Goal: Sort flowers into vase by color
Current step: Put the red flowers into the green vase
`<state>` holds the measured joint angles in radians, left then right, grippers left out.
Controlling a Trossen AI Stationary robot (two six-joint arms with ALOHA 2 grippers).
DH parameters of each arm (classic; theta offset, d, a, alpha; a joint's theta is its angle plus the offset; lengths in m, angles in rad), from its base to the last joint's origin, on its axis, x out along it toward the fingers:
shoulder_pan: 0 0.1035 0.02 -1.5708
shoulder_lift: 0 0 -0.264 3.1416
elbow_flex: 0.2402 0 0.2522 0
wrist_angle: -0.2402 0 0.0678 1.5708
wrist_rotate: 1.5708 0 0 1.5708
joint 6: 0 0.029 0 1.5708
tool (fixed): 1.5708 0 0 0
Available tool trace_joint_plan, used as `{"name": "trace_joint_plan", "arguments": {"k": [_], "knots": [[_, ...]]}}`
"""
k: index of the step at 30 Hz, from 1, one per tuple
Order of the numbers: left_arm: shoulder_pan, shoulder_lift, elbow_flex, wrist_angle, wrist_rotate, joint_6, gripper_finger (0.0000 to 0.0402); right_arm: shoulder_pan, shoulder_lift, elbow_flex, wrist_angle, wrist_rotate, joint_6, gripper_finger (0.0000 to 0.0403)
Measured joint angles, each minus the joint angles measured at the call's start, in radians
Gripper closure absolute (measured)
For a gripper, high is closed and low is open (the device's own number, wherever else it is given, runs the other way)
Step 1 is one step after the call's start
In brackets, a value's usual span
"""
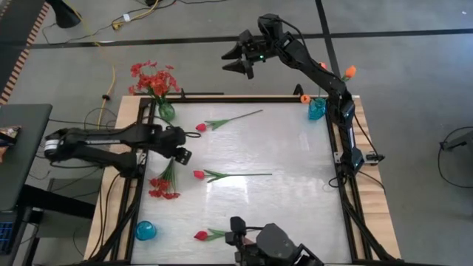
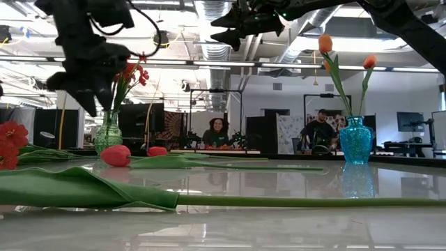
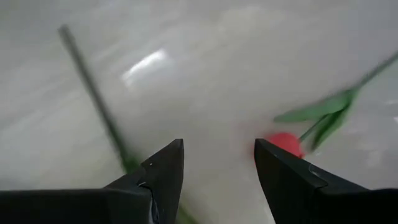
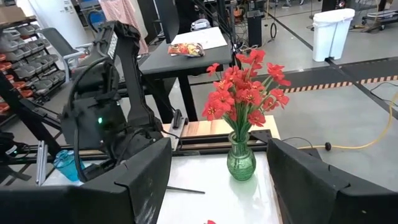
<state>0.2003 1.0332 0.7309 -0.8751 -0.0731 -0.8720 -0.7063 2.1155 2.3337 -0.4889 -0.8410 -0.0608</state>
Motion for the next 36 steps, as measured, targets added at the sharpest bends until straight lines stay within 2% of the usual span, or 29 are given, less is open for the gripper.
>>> {"name": "trace_joint_plan", "arguments": {"k": [4, 8, 18, 32, 36], "knots": [[-0.005, 0.105, 0.066, -0.131, 0.054, -0.072, 0.0219, 0.006, 0.000, 0.000, -0.001, 0.000, -0.001, 0.0111], [-0.005, 0.196, 0.062, -0.203, 0.114, -0.100, 0.0219, 0.017, 0.000, 0.000, -0.004, 0.000, -0.021, 0.0111], [-0.003, 0.330, 0.013, -0.172, 0.113, -0.072, 0.0219, 0.027, 0.000, 0.000, -0.011, 0.000, -0.047, 0.0111], [-0.002, 0.354, -0.109, -0.024, 0.151, -0.088, 0.0220, 0.029, 0.000, 0.000, -0.061, 0.000, -0.070, 0.0111], [-0.002, 0.354, -0.100, -0.026, 0.152, -0.080, 0.0250, 0.031, 0.000, 0.000, -0.060, 0.000, -0.074, 0.0111]]}}
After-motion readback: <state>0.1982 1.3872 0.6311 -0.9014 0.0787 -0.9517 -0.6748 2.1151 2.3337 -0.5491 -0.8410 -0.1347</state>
